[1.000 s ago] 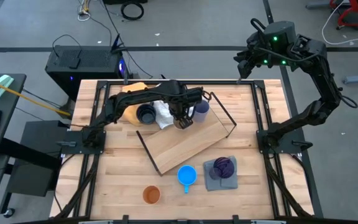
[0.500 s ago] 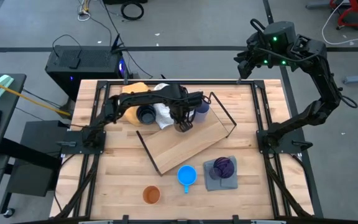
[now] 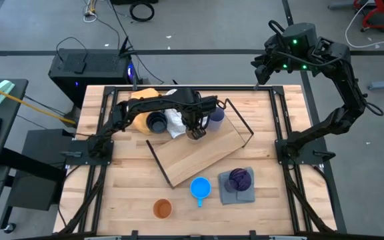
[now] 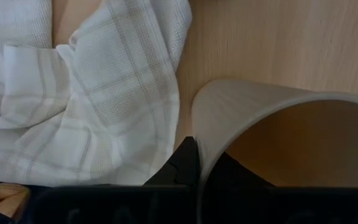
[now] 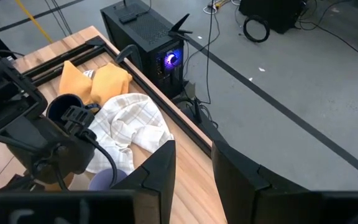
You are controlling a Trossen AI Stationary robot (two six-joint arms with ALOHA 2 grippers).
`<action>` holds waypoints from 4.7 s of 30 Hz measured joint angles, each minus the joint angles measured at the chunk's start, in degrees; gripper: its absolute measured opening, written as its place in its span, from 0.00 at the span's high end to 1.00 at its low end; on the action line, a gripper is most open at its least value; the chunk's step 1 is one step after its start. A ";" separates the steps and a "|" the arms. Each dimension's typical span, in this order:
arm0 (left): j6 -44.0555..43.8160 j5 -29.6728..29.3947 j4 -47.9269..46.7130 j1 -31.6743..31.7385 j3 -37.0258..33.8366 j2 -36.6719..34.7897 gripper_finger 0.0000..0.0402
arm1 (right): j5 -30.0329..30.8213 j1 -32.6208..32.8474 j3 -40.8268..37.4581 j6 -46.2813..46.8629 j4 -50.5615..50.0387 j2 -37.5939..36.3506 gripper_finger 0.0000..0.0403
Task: Stack small to large cups/mugs on shelf
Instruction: Put the white cup on the shelf, then put the light blue mug on the shelf
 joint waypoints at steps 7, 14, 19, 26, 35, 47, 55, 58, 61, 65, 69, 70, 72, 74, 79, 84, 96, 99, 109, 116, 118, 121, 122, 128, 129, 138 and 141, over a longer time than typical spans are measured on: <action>-0.08 0.04 -0.29 0.00 0.00 0.02 0.95 | 0.00 0.00 0.00 0.00 -0.20 0.00 0.72; 0.63 0.20 -0.41 0.00 0.02 0.04 0.98 | -0.02 0.00 0.00 0.00 -0.20 0.00 0.72; 0.71 0.08 -0.79 -0.01 0.02 0.04 0.91 | -0.02 0.00 0.00 0.00 -0.73 0.00 0.72; 0.86 0.13 -1.24 -0.04 0.02 0.04 0.77 | -0.02 0.00 0.00 0.00 -1.53 0.02 0.72; 1.24 1.15 -1.26 0.00 0.02 0.04 0.63 | -0.02 0.00 0.00 0.00 -1.53 0.02 0.72; 1.46 2.83 -1.21 0.08 0.00 -2.17 0.54 | -0.02 0.00 0.00 -0.02 -1.51 0.02 0.72; 1.12 2.82 0.29 0.15 0.04 -5.39 0.56 | -0.02 0.00 0.00 -0.02 -1.49 0.02 0.72; 0.81 2.84 0.47 0.15 0.07 -6.20 0.56 | -0.02 0.00 0.00 -0.02 -1.49 0.02 0.72; 0.83 2.84 0.47 0.10 0.07 -6.51 0.56 | -0.02 0.00 0.00 -0.01 -1.49 0.02 0.72; 0.78 3.91 0.46 -0.37 0.02 -7.23 0.57 | -0.02 0.00 0.00 0.29 -2.03 0.02 0.72; 0.73 4.37 2.40 -0.81 0.04 -9.03 0.57 | -0.03 0.00 0.00 0.42 -2.37 0.02 0.72; 0.44 4.48 3.32 -0.81 0.04 -9.72 0.57 | -0.03 0.00 0.00 0.42 -2.40 0.02 0.72; -0.09 4.42 3.87 -0.72 0.09 -11.01 0.57 | -0.06 0.00 0.00 0.56 -2.50 0.02 0.72; -0.62 4.26 5.32 -0.59 0.11 -12.71 0.57 | -0.17 0.00 0.00 0.83 -2.54 0.02 0.72; -0.76 2.44 8.65 -0.64 0.15 -17.48 0.57 | -0.63 0.02 0.00 0.87 -2.78 0.02 0.72; 0.66 -3.80 10.56 -0.59 0.17 -22.72 0.58 | -5.42 0.56 0.00 1.51 -2.80 0.02 0.72; 5.01 -12.76 10.65 4.61 0.20 -30.81 0.62 | -13.54 16.93 -6.67 8.60 0.26 0.39 0.72; 6.15 -12.80 10.86 5.51 0.20 -30.93 0.63 | -14.00 22.53 -11.68 12.17 5.61 0.43 0.72; 14.00 -12.64 10.75 6.86 0.11 -31.45 0.61 | -16.37 36.17 -27.88 14.21 28.00 0.48 0.72; 17.13 -12.74 12.43 9.82 0.11 -35.74 0.63 | -16.86 38.63 -35.92 23.16 40.61 1.21 0.72; 17.57 -12.72 12.87 10.79 0.11 -37.75 0.62 | -17.16 39.56 -37.82 24.96 46.52 2.02 0.72; 17.62 -12.72 14.09 11.39 0.24 -40.46 0.61 | -16.76 40.90 -38.77 26.12 50.69 4.03 0.72; 17.67 -12.72 13.91 11.63 0.20 -41.22 0.61 | -16.33 41.37 -38.75 26.42 50.71 4.97 0.72; 17.87 -11.61 14.73 11.28 0.19 -43.73 0.63 | -16.55 44.26 -38.53 28.23 52.86 10.37 0.72; 18.22 -11.48 14.37 11.28 0.17 -43.91 0.63 | -16.72 44.97 -38.49 28.93 53.46 11.22 0.72; 18.93 -7.81 11.78 10.43 0.17 -44.04 0.64 | -17.61 50.97 -38.42 34.70 53.83 13.97 0.72; 19.38 -7.57 10.80 10.16 0.17 -44.04 0.63 | -17.42 53.22 -38.42 36.15 53.79 14.01 0.72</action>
